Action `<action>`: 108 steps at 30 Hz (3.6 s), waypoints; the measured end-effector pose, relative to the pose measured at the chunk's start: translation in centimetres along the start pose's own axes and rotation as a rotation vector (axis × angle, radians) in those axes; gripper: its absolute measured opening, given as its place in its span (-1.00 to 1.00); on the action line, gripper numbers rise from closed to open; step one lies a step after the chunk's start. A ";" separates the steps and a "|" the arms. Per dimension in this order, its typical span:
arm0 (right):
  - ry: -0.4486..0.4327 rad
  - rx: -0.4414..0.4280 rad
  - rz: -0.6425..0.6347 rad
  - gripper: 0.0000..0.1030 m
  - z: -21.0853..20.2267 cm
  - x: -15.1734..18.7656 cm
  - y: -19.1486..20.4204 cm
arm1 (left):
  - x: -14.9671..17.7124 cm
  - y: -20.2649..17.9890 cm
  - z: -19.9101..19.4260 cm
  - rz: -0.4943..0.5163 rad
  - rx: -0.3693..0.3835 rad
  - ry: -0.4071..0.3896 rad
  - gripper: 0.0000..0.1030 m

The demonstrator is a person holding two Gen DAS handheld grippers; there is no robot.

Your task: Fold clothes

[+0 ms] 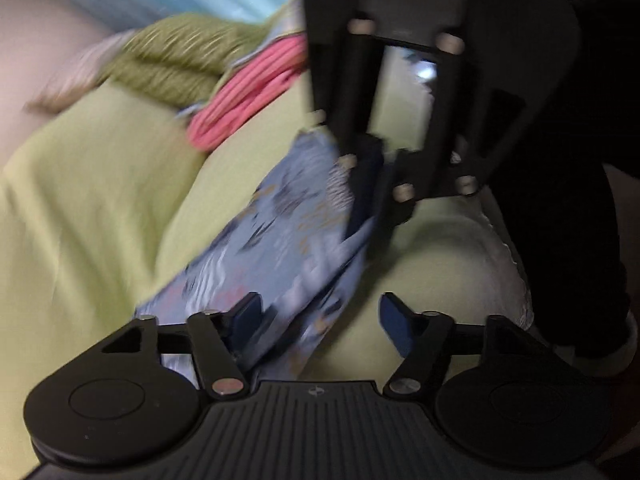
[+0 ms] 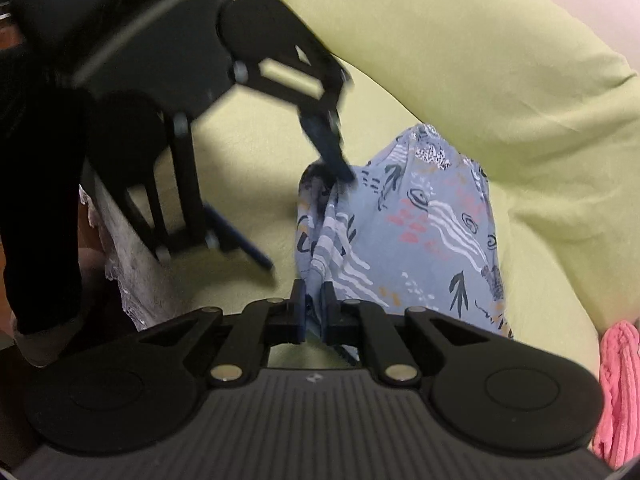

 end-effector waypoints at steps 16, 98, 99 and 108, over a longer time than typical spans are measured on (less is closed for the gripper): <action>0.120 0.172 -0.151 0.15 1.0 5.3 -6.0 | 0.2 4.2 0.7 -0.283 0.029 -0.050 -0.93; -0.065 -0.253 0.972 0.31 13.1 5.3 -26.4 | 23.6 21.7 5.6 -1.290 0.174 0.048 -0.11; -0.071 -0.254 0.983 0.31 13.2 5.5 -26.3 | 23.5 21.9 5.7 -1.288 0.174 0.042 -0.11; -0.051 -0.297 1.041 0.30 15.1 6.4 -25.5 | 23.1 23.0 6.9 -1.254 0.231 0.046 -0.19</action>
Point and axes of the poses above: each gripper's, at about its wrist camera, not at the fingertips, and z roughly the way its jaws point, y to its left, x to its underside, the point moved 5 cm from there along z, roughly the way its jaws point
